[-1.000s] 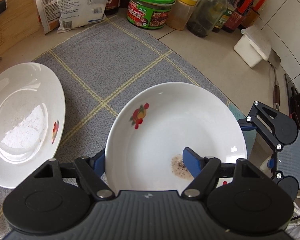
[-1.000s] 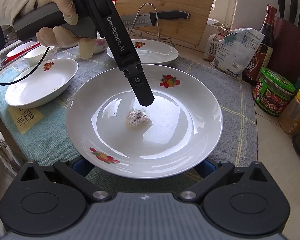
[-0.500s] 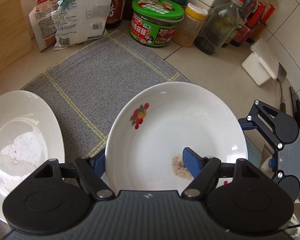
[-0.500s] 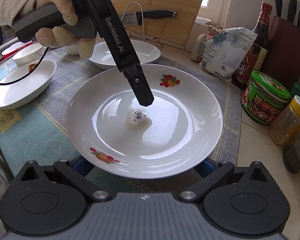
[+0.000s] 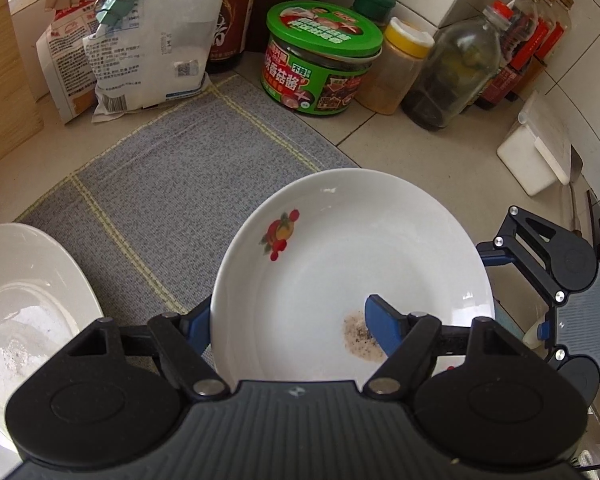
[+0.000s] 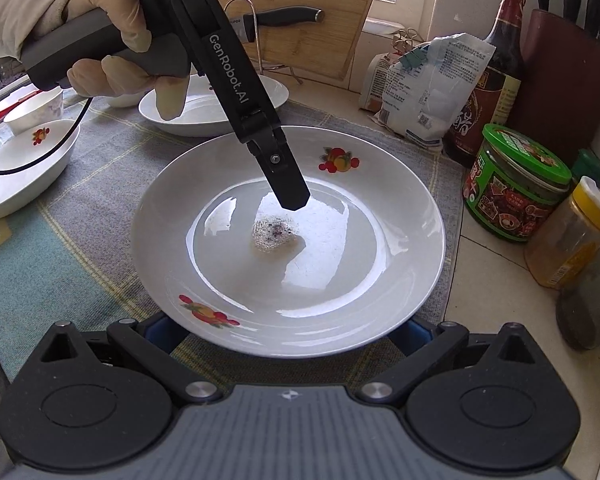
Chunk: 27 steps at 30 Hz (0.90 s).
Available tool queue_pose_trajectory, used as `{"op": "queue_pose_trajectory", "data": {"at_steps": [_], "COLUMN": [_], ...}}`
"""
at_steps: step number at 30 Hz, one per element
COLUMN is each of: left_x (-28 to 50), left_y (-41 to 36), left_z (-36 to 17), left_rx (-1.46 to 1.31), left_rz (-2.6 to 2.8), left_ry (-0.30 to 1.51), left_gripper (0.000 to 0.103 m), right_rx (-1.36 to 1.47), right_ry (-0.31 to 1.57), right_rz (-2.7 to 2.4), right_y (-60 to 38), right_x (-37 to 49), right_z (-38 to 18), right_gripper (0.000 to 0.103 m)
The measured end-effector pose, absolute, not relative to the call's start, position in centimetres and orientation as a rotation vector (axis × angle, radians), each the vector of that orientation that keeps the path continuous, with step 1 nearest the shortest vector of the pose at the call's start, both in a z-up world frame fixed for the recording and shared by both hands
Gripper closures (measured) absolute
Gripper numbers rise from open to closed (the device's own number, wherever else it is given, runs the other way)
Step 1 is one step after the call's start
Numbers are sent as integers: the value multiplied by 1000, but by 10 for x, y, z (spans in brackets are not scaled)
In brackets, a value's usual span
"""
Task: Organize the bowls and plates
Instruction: 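Lift the stained plate with the left tool and carry it across the mat, then lower the stained plate onto the mat and open the left tool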
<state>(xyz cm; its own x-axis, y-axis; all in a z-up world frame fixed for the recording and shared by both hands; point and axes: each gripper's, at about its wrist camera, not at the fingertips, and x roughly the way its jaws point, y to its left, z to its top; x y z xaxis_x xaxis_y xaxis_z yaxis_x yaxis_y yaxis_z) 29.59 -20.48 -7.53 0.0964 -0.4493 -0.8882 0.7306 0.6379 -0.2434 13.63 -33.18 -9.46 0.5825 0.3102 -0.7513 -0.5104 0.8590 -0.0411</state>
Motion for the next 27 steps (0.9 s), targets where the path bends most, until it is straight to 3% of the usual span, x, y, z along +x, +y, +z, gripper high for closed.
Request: {"op": "queue_pose_trajectory", "data": {"at_steps": [27], "left_x": [314], "left_y": [-218], "left_z": [-93], "left_rx": [312], "left_rz": [-880], "left_ry": [1166], "left_gripper": [27], "right_rx": [-251], "right_ry": [842], "right_rz": [453], "right_y": [-341], "right_x": [153], "right_z": [-102], "right_gripper": [0]}}
